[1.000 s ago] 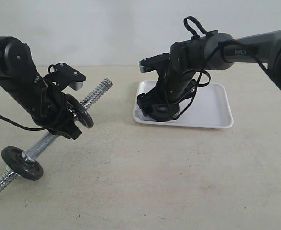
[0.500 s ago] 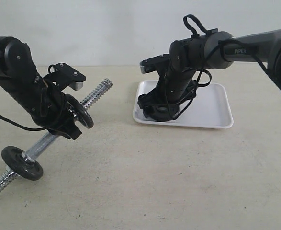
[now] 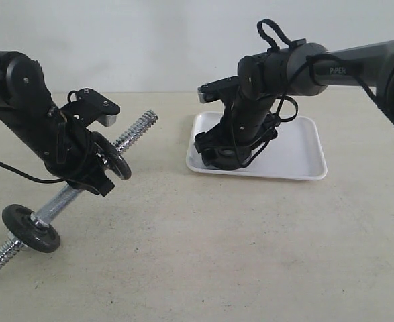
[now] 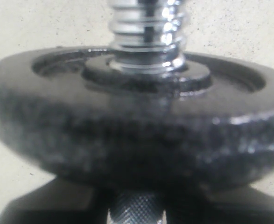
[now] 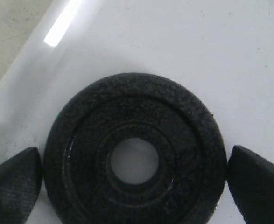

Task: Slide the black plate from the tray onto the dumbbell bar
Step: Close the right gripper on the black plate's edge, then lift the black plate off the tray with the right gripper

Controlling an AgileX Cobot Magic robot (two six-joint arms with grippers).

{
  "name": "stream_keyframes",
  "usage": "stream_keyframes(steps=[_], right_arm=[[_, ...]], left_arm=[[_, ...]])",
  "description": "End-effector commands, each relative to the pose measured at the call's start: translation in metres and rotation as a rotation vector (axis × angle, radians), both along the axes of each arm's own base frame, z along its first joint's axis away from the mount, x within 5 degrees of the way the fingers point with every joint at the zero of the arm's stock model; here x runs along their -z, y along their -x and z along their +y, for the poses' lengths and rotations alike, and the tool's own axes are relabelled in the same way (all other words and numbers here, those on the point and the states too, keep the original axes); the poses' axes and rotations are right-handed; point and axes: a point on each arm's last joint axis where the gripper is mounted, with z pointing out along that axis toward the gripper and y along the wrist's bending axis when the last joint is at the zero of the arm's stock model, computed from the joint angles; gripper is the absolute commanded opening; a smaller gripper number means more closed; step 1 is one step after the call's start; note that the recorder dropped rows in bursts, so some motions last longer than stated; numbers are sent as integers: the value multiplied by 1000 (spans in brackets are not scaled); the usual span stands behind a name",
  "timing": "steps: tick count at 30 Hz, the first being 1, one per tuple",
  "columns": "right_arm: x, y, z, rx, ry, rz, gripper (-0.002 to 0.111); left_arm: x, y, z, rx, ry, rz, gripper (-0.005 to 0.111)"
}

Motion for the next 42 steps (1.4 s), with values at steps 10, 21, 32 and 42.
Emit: stream_keyframes(steps=[10, 21, 32, 42], right_arm=[[18, 6, -6, 40, 42, 82, 3], [-31, 7, -22, 20, 134, 21, 3], [-107, 19, -49, 77, 101, -21, 3], [-123, 19, -62, -5, -406, 158, 3]], left_arm=[[-25, -4, -2, -15, 42, -88, 4], [-25, -5, -2, -13, 42, -92, 4], [-25, -4, -2, -16, 43, -89, 4], [-24, -4, -2, -17, 43, -84, 4]])
